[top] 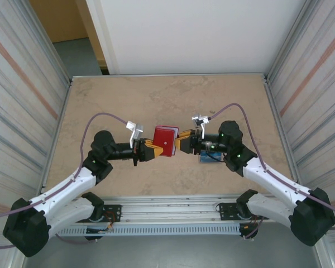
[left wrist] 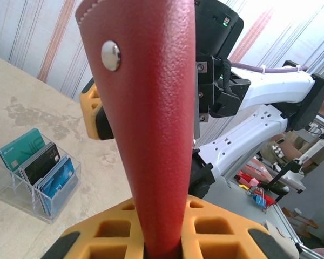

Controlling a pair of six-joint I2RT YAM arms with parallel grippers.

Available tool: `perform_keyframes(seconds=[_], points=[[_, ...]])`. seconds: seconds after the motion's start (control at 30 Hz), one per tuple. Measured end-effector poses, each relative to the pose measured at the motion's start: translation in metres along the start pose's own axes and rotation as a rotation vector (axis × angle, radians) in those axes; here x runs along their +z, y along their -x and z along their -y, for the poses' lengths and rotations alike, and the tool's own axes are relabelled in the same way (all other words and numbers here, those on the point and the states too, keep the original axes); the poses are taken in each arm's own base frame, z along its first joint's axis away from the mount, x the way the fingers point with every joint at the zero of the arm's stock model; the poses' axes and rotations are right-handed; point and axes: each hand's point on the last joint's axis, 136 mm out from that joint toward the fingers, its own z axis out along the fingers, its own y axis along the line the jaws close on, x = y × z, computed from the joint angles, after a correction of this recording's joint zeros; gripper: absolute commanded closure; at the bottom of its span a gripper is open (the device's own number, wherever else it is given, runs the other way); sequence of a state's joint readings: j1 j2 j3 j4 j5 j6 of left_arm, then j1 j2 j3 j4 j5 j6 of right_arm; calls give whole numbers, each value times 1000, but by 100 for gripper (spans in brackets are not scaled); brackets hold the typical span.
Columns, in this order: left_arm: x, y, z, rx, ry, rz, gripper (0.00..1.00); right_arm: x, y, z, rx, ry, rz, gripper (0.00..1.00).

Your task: Take the credit cards out of the card holder

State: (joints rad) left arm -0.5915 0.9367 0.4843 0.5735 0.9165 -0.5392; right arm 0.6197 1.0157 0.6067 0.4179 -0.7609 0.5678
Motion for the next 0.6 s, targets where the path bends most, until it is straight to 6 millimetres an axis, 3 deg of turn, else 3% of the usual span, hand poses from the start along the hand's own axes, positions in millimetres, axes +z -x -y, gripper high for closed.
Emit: perform_keyframes(seconds=[0.1, 0.33, 0.47, 0.6], points=[[0, 0, 0, 0, 0, 0, 100, 3, -2, 0, 2, 7, -7, 65], [0, -1, -3, -12, 16, -2, 95, 8, -6, -3, -1, 22, -17, 89], [0, -2, -10, -27, 51, 6, 64, 5, -4, -1, 2, -6, -6, 96], [3, -4, -20, -65, 91, 13, 40, 2, -10, -1, 11, -47, -17, 100]])
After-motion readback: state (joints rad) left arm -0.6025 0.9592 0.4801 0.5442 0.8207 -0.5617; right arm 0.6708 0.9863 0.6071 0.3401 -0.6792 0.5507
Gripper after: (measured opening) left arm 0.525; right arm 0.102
